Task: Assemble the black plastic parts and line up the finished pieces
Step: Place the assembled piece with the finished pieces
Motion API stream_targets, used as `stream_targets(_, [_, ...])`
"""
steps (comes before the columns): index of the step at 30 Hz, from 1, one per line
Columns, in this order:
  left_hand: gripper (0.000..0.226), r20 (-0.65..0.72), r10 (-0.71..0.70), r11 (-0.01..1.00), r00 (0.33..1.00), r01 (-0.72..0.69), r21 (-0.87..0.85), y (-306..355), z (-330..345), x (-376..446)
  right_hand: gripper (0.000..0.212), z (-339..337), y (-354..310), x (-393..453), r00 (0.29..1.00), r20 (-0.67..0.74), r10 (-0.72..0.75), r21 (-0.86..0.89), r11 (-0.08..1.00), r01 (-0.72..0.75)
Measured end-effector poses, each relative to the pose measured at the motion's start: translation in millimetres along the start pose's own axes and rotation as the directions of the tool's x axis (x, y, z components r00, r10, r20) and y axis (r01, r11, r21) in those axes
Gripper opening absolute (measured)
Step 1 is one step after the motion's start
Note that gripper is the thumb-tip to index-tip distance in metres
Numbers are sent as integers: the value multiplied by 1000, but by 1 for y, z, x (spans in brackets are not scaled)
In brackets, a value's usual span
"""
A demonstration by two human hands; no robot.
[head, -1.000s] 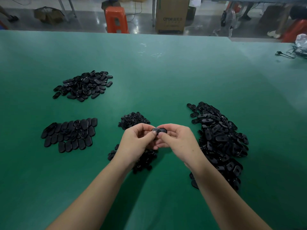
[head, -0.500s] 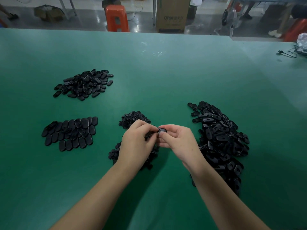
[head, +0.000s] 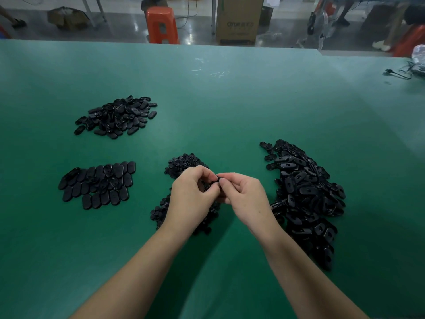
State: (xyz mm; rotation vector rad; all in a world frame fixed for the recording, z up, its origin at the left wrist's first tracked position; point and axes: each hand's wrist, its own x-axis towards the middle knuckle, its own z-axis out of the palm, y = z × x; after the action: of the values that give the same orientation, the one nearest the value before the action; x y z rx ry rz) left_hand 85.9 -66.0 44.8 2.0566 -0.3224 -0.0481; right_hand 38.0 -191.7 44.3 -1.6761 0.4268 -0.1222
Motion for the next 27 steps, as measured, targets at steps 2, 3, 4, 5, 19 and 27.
stream_targets(2, [18, -15, 41, 999, 999, -41, 26, 1, 0, -1, 30, 0, 0, -1, 1000, -4, -7, -18, 1000, 7])
stream_targets(3, [19, -20, 58, 998, 998, -57, 32, 1, 0, -1, 30, 0, 1, -1, 1000, -2, -7, -20, 1000, 7])
stream_targets(4, [19, -22, 72, 997, 997, -71, 34, 1, 0, -1, 29, 0, 1, -1, 1000, 0, -6, -19, 1000, 6])
stream_targets(5, [20, -20, 81, 996, 996, -81, 33, 1, 0, -2, 28, 0, 1, 0, 1000, 3, -6, -20, 1000, 6])
stream_targets(19, [20, 53, -56, 972, 997, 67, -223, 1, -9, 4, 27, 0, 4, 0, 1000, 20, 23, 156, 987, -26])
stream_targets(27, [17, 67, -104, 969, 992, 116, -218, 1, -6, 7, 32, 2, 3, -1, 1000, 1, 3, 12, 1000, -3])
